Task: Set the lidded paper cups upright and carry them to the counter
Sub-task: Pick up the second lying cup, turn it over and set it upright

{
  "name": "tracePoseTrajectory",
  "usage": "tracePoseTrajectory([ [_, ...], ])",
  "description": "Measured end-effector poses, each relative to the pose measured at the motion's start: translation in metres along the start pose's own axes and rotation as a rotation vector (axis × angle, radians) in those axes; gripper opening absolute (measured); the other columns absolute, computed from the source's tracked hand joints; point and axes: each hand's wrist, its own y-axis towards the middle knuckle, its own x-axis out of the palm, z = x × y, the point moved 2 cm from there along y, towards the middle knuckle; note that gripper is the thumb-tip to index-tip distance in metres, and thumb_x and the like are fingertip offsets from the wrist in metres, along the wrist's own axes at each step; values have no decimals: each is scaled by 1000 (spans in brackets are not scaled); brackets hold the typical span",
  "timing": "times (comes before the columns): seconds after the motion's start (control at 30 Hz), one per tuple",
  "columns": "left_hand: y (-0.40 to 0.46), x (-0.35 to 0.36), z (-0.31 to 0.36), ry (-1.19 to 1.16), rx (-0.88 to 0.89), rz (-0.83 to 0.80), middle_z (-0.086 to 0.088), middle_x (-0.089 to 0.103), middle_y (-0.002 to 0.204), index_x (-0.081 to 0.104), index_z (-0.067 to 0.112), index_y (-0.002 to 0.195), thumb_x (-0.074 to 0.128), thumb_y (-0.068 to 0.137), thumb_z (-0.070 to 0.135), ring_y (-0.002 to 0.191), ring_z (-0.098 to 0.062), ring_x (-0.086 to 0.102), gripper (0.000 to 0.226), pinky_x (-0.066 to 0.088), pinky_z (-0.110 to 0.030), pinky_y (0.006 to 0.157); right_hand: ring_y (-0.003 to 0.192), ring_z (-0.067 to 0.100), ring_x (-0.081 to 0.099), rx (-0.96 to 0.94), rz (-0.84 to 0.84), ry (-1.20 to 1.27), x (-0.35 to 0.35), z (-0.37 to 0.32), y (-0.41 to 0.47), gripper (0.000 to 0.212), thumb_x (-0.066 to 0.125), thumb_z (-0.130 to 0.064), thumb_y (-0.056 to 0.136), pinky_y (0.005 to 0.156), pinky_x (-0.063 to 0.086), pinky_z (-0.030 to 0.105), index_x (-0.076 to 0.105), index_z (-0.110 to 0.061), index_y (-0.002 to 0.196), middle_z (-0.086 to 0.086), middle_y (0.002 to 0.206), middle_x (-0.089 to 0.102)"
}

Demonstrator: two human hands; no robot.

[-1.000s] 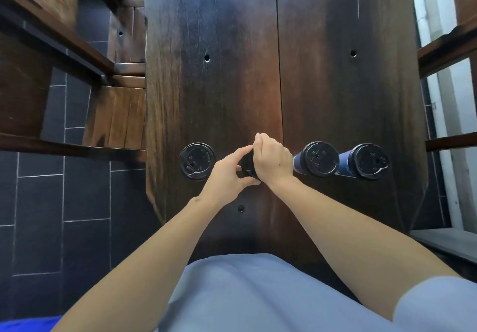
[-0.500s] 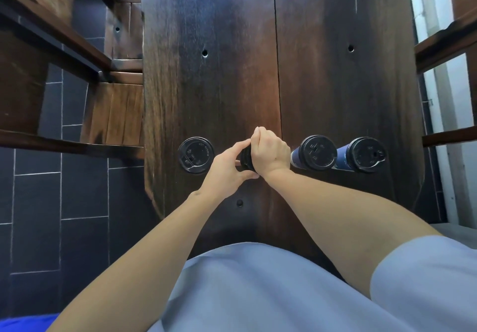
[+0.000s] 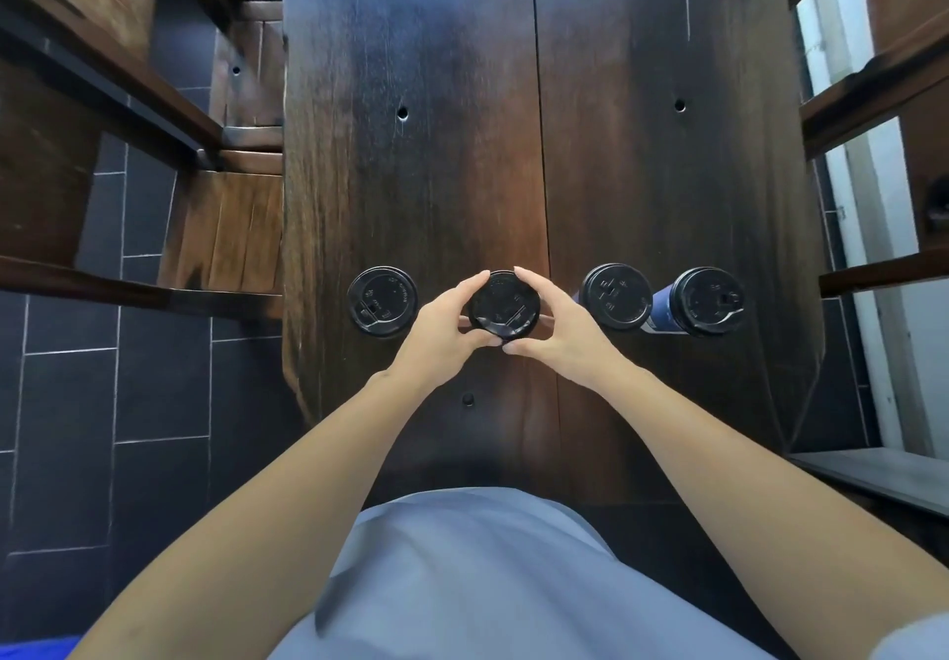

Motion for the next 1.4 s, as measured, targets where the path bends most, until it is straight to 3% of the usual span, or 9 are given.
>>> tracePoseTrajectory([
  [0.27, 4, -5, 21, -19, -39, 7, 14, 59, 132, 44, 26, 156, 81, 88, 8, 118, -18, 67, 79, 51, -32, 108, 140, 12, 46, 14, -36, 54, -14, -7, 10, 91, 85, -22, 81, 115, 38, 30, 35, -31, 156, -9, 152, 50],
  [0.47, 9, -33, 54, -19, -90, 12, 8, 60, 136, 42, 28, 155, 83, 87, 15, 124, -19, 63, 80, 54, -37, 106, 122, 5, 51, -20, -46, 70, -38, -39, 18, 85, 84, -22, 83, 83, 38, -4, 37, -26, 153, -10, 146, 52],
  [0.53, 5, -42, 64, -43, -129, 9, 8, 60, 128, 46, 28, 152, 84, 86, 14, 122, -20, 62, 78, 59, -41, 99, 117, 5, 52, -36, -47, 73, -42, -50, 15, 81, 85, -25, 82, 81, 41, 0, 39, -28, 149, -12, 140, 53],
  [0.63, -7, -54, 78, -67, -187, -21, 7, 59, 119, 48, 27, 150, 86, 84, 15, 108, -17, 64, 76, 64, -32, 81, 117, 8, 58, -57, -71, 119, -48, -60, 6, 75, 86, -32, 80, 90, 54, 17, 46, -27, 144, -12, 136, 58],
  [0.83, -32, -68, 98, -106, -169, -72, 17, 65, 114, 62, 25, 130, 89, 82, 26, 105, -7, 67, 55, 66, -37, 82, 122, 9, 62, -53, -209, 178, -63, -75, -13, 66, 83, -37, 83, 92, 55, 22, 54, -21, 140, -6, 132, 66],
  [0.97, -44, -72, 107, -133, -150, -106, 9, 63, 129, 59, 26, 139, 88, 82, 27, 112, -12, 67, 65, 66, -38, 84, 119, 10, 64, -65, -257, 191, -70, -87, -26, 62, 79, -42, 81, 97, 54, 24, 59, -20, 136, -4, 129, 68],
  [1.1, -59, -73, 123, -40, -36, -315, 16, 62, 135, 54, 45, 141, 84, 87, 24, 117, -14, 67, 66, 62, -33, 91, 112, 5, 68, -72, -393, 197, -75, -93, -39, 40, 76, -30, 90, 86, 55, 17, 64, -23, 128, -8, 119, 73],
  [1.2, -73, -76, 135, 53, 35, -494, 16, 59, 141, 54, 55, 141, 81, 86, 19, 127, -17, 61, 71, 57, -44, 103, 114, 8, 68, -34, -493, 266, -76, -96, -45, 39, 73, -32, 85, 87, 56, 21, 64, -25, 122, -10, 115, 74],
  [1.4, -90, -84, 142, 265, 45, -654, 15, 42, 140, 51, 55, 141, 91, 74, 21, 131, -16, 50, 85, 56, -37, 104, 124, 21, 62, 5, -616, 390, -60, -106, -54, 75, 81, -33, 70, 95, 55, 33, 51, -14, 137, 9, 135, 59],
])
